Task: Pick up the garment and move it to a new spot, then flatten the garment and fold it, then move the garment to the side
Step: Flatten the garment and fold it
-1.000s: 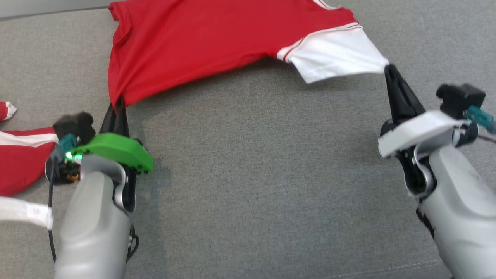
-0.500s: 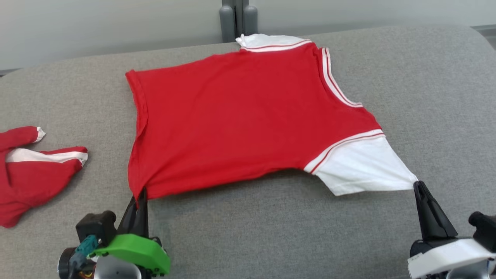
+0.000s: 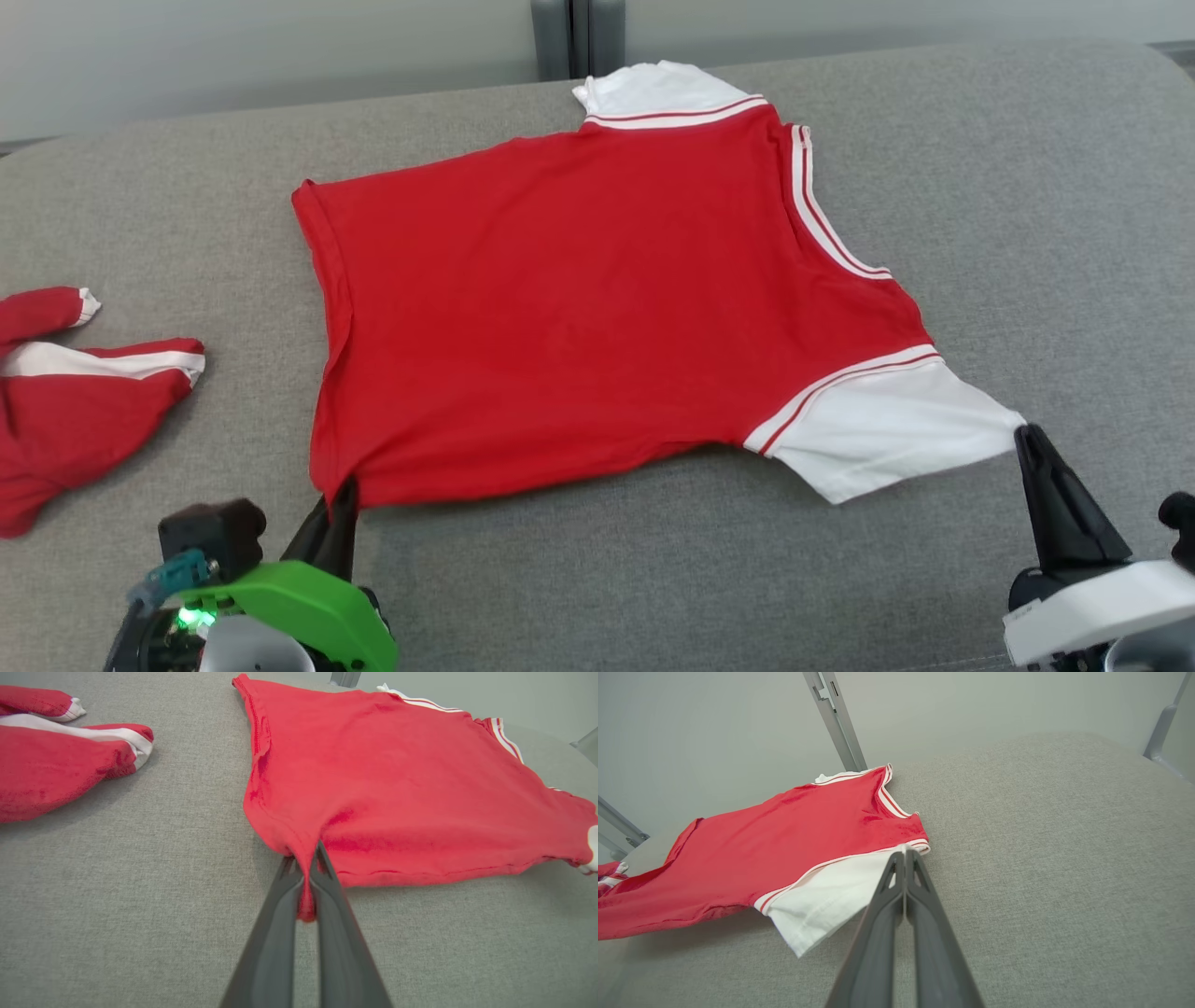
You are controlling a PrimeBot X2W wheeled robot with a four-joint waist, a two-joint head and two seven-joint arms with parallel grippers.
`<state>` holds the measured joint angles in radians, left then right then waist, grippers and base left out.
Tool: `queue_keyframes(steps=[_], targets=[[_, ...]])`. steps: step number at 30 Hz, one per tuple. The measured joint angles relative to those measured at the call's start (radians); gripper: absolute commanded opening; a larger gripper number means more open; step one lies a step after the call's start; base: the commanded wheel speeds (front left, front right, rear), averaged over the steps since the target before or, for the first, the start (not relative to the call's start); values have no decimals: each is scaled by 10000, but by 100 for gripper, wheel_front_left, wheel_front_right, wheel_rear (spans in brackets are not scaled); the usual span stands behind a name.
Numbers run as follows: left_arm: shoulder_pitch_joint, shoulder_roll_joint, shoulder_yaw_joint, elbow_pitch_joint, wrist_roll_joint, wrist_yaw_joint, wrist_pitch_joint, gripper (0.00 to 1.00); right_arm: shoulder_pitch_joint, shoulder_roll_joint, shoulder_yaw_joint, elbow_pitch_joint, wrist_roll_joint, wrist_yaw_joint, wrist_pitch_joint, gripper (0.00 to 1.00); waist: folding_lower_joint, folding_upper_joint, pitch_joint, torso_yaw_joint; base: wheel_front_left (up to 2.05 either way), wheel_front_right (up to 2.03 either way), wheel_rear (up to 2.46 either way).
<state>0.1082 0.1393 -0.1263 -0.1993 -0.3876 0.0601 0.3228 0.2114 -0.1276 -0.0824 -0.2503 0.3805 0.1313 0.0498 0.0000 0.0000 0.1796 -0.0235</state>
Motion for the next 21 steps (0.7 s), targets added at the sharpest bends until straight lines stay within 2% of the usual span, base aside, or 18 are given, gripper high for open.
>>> queue_keyframes(steps=[4, 9, 14, 21], targets=[[-883, -178, 140, 508, -1001, -249, 608, 0, -1040, -236, 13, 389, 125, 0, 119, 0, 0, 0, 418, 23, 0, 0, 0], [-2014, -201, 353, 1290, -1657, -470, 917, 0, -2671, -773, 445, 1333, 368, 0, 159, 0, 0, 0, 1015, 102, 0, 0, 0], [-2939, -130, 439, 1900, -1973, -642, 1312, 0, -4618, -1360, 999, 2752, 677, 0, 79, 0, 0, 0, 1579, 210, 0, 0, 0], [-3921, 90, 531, 2378, -2123, -807, 1455, 0, -7103, -1858, 1845, 4972, 1135, 0, -297, 0, 0, 0, 2132, 455, 0, 0, 0]])
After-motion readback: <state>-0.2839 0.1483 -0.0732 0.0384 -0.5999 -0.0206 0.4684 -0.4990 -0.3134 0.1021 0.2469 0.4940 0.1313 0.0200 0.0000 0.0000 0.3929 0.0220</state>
